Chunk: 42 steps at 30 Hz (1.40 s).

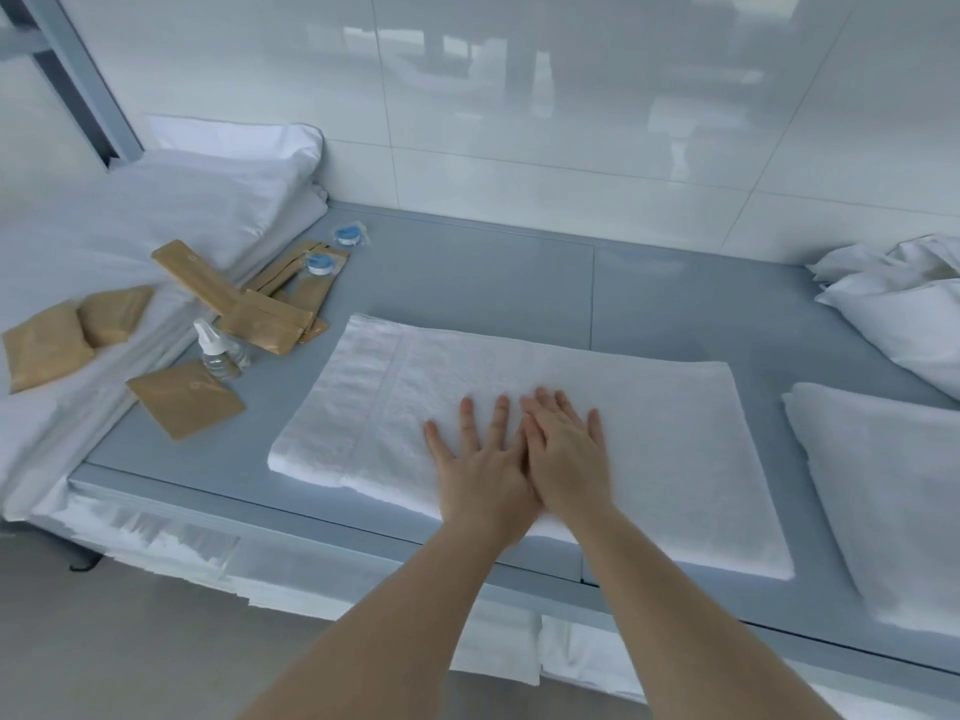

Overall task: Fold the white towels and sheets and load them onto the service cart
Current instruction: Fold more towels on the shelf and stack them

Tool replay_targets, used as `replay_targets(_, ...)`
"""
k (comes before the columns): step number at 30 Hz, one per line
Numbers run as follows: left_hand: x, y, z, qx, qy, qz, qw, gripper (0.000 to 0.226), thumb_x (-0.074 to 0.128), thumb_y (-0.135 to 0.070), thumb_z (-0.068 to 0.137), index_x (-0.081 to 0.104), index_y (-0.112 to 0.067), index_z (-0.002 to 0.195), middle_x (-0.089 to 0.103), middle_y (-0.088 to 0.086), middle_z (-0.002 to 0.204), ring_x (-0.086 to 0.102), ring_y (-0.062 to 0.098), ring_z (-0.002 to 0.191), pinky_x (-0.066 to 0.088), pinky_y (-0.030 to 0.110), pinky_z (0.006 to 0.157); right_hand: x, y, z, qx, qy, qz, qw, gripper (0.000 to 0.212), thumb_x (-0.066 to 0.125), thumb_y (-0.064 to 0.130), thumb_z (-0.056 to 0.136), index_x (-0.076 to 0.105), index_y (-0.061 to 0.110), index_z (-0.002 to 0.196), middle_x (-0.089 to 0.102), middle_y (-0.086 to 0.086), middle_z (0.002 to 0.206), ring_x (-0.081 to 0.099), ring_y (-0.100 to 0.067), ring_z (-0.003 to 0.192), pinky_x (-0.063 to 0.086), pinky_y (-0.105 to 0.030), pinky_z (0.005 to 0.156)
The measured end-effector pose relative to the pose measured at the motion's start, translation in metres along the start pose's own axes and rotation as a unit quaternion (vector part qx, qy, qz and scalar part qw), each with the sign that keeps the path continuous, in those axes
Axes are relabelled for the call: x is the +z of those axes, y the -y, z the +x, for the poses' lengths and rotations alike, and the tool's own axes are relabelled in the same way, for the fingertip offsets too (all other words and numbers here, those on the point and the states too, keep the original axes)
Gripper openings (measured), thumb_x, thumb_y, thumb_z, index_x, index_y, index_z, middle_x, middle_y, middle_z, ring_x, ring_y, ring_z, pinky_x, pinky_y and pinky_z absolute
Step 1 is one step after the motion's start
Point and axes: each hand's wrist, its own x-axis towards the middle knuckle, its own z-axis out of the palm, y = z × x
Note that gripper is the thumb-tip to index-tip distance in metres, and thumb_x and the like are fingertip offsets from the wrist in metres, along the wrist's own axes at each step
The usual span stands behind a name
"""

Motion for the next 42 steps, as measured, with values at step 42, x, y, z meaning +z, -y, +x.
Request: replay_targets(42,-0.018,0.122,0.097,0.006,0.024,-0.016,1.0,0.086,0.015,-0.076,0.083,-0.015,-0.031,0.151,-0.023,0.011,0.158,-0.027,0.038,0.142,-0.02,0.058,0.11,-0.006,0.027,0.035,-0.046,-0.053,-0.147,0.987,0.052,0.038,0.041,0.098,0.039,0.017,0.144,0.035,-0.005,0.149,0.031,-0.025,0.136,0.03,-0.037,0.107)
